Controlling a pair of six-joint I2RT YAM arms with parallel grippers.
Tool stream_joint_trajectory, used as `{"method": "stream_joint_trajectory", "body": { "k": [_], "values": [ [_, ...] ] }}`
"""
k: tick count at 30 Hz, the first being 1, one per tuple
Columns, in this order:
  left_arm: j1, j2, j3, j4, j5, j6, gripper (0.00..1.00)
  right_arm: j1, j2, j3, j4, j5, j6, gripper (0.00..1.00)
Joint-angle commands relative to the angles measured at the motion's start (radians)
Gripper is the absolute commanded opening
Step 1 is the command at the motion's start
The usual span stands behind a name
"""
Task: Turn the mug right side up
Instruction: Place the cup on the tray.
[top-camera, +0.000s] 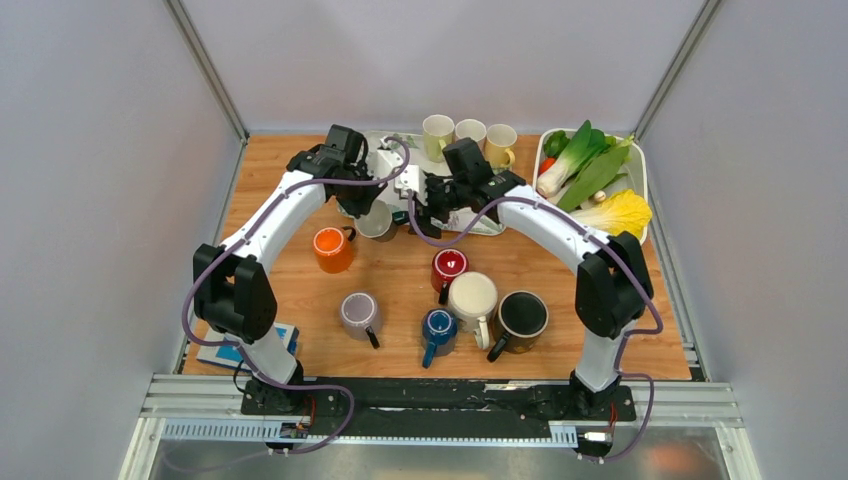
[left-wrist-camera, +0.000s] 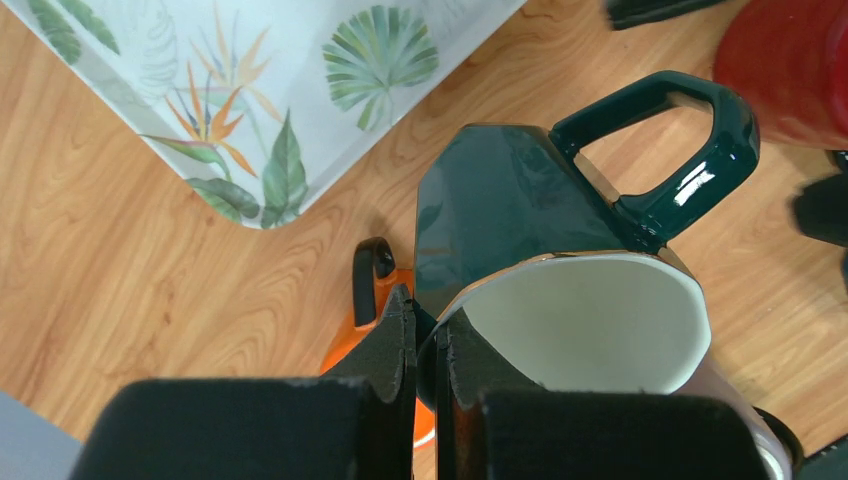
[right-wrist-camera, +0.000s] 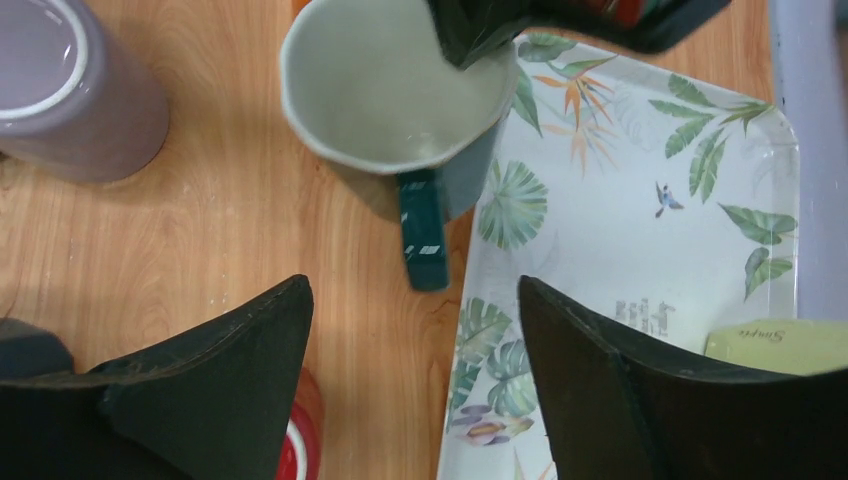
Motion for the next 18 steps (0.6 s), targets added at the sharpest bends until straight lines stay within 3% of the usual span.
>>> {"method": "stream_joint_trajectory", "body": {
  "k": [1, 14, 18],
  "values": [
    [0.001, -0.022, 0.068, 0.003, 0.055, -0.071, 0.0, 0.003, 0.09, 0.157, -0.156, 0.036, -0.064, 0.8],
    [0.001, -0.014, 0.105, -0.005, 0.091, -0.156, 0.0, 0.091, 0.121, 0.151, -0.17, 0.083, -0.214, 0.65],
    [0.001, -0.006, 0.121, -0.011, 0.13, -0.193, 0.0, 0.109, 0.132, 0.151, -0.169, 0.105, -0.215, 0.47]
  ]
}}
